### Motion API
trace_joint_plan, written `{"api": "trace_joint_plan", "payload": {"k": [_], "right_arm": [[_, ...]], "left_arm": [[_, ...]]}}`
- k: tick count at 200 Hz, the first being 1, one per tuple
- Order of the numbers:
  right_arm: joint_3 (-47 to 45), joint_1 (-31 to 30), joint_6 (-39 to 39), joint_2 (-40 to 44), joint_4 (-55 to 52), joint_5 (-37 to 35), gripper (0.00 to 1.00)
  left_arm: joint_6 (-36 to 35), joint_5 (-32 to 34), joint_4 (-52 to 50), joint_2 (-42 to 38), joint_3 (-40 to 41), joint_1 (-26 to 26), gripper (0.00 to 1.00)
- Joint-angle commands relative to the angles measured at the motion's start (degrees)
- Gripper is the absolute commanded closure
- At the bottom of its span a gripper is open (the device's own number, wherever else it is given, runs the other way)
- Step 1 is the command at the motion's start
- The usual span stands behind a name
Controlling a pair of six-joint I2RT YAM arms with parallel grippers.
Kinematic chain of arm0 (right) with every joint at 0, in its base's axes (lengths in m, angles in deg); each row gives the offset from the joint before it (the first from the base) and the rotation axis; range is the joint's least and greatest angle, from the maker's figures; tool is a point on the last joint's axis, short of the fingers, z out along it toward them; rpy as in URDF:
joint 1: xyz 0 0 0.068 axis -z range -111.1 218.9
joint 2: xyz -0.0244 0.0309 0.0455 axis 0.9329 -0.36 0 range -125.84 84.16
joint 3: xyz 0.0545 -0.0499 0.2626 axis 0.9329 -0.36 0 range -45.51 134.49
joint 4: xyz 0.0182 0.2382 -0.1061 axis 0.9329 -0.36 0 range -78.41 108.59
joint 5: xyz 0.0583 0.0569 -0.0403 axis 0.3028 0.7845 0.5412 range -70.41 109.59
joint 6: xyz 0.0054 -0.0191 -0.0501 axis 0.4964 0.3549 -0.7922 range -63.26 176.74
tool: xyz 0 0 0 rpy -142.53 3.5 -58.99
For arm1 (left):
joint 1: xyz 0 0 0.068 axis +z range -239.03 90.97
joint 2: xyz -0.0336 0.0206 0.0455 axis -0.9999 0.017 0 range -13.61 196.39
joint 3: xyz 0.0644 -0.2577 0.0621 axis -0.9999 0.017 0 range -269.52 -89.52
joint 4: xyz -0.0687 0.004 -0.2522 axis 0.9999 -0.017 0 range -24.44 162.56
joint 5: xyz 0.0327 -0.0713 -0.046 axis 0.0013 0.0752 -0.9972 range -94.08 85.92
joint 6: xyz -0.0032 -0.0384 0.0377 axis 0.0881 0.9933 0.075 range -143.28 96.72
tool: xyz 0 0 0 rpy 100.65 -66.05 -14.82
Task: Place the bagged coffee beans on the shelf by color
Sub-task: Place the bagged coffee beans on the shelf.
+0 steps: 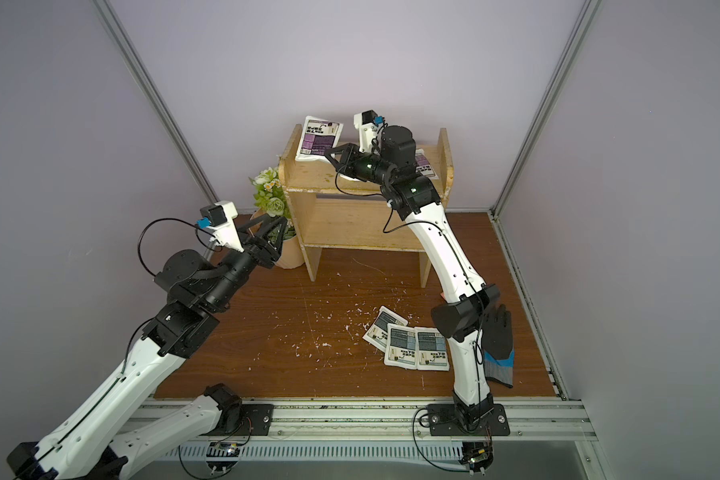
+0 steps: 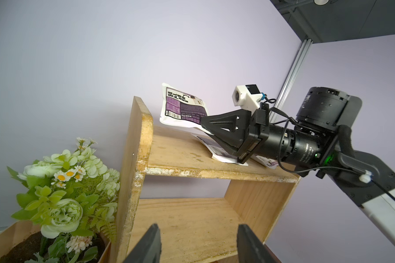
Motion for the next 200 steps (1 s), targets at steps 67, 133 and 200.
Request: {"api": "trace_joint_plan", "payload": {"k": [67,133,200], "right_arm": [[1.3,0.1,1.3,1.0,-3.3,2.6,0.96],[0.5,0.1,0.5,2.8,-3.8,1.3,0.56],[-0.4,-0.2,1.3,5.3,-5.2,0.5,0.40]], "left_arm": [[1.0,-0.5,1.7,0.2,0.8,0.0,0.44],[1.3,-1.0,2.6,0.2,1.4,0.0,0.44],[1.3,-1.8,3.2,0.7,1.3,0.0,0.43]]}}
